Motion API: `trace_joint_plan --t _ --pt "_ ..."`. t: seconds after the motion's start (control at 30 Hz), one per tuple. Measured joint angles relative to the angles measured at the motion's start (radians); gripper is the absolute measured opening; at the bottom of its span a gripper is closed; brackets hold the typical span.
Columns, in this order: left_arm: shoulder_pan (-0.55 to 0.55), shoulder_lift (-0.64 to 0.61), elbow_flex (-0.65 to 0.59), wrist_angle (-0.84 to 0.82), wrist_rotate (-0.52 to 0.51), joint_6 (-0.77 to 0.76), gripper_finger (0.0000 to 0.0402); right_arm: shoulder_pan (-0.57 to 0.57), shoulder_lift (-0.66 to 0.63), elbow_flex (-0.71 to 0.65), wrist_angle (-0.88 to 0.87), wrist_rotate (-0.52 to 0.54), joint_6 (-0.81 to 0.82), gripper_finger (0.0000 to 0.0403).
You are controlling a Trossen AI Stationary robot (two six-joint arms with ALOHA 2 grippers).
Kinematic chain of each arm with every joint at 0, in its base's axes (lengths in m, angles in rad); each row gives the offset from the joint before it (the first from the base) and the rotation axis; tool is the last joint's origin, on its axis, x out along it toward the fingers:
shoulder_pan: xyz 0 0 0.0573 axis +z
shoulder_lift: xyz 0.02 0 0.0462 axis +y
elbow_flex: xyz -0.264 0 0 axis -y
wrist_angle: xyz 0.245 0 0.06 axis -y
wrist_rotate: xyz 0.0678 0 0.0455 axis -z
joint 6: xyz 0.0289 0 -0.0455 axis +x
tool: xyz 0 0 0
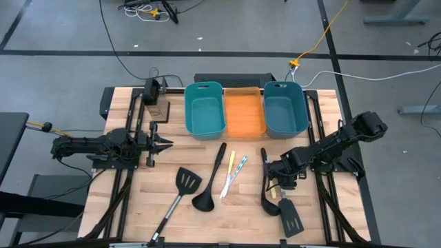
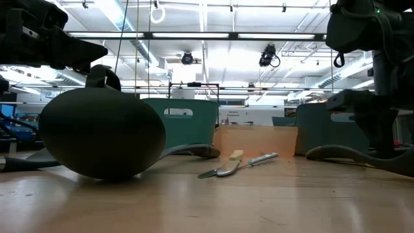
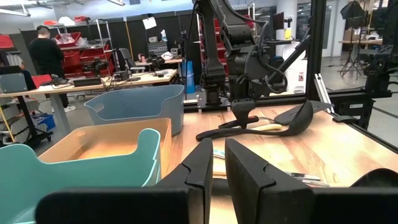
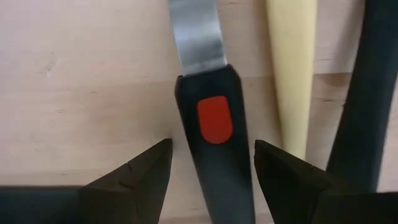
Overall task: Pick & Place Kitchen Items
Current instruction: Put the right black spatula into the green bin
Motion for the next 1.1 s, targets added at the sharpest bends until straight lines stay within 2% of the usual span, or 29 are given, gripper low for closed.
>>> trace_joint_plan --t 0.57,1.1 --pt "0.0 0.0 0.0 0.0 0.0 0.0 0.0049 -0.042 -0.002 -0.021 0.026 -0.047 -0.021 0.0229" --pt "0.0 0.0 0.0 0.0 0.0 0.0 0.0049 -0.041 -0.001 -0.023 0.011 -0.053 -0.021 0.0145"
